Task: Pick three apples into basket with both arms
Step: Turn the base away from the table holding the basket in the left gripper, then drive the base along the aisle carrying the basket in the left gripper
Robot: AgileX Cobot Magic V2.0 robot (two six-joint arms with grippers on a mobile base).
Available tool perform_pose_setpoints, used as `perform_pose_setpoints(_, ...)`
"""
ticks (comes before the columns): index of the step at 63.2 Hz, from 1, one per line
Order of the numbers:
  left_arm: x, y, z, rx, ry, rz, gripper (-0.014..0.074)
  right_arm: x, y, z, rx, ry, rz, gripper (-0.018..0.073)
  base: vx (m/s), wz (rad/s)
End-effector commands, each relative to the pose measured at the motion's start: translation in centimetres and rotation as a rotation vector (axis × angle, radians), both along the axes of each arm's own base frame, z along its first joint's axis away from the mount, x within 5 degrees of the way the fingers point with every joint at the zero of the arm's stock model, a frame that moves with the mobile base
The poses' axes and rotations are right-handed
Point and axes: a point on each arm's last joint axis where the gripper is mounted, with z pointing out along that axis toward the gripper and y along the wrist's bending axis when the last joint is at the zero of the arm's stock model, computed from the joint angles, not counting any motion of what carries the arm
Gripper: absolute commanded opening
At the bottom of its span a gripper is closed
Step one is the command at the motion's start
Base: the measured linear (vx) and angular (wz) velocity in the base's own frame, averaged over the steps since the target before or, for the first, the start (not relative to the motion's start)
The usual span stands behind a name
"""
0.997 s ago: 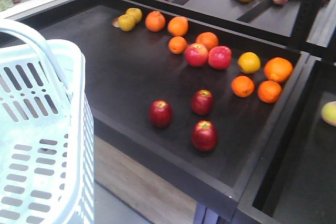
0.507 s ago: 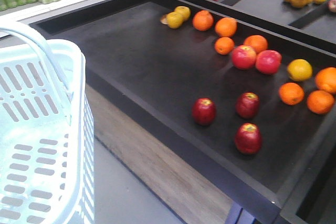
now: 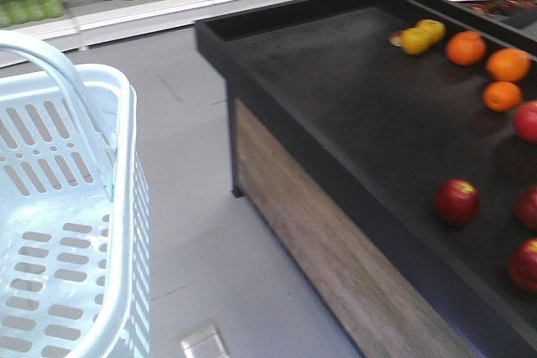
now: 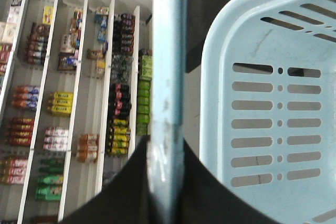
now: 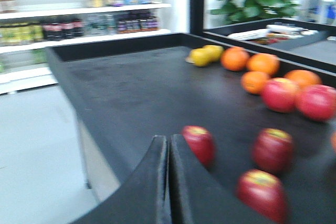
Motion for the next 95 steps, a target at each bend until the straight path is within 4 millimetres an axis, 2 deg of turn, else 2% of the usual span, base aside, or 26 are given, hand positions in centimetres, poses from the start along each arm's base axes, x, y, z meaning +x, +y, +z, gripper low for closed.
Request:
perform_pose_setpoints(1, -0.31, 0.00, 1.87, -0.054, -0.113, -0.026, -0.0006, -0.02, 0.03, 0.24, -0.009, -0.071, 0.001, -0.0009, 0.00, 0.60)
perform_pose_setpoints(37, -0.31, 0.00, 1.87, -0.054, -0.113, -0.026, -0.0006, -0.02, 0.03, 0.24, -0.009, -0.071, 0.001, -0.0009, 0.02, 0.47)
perform_pose_setpoints(95, -0.31, 0.00, 1.87, -0.054, -0.113, -0.026, -0.0006, -0.02, 0.03, 0.24, -0.009, -0.071, 0.001, -0.0009, 0.05, 0.20)
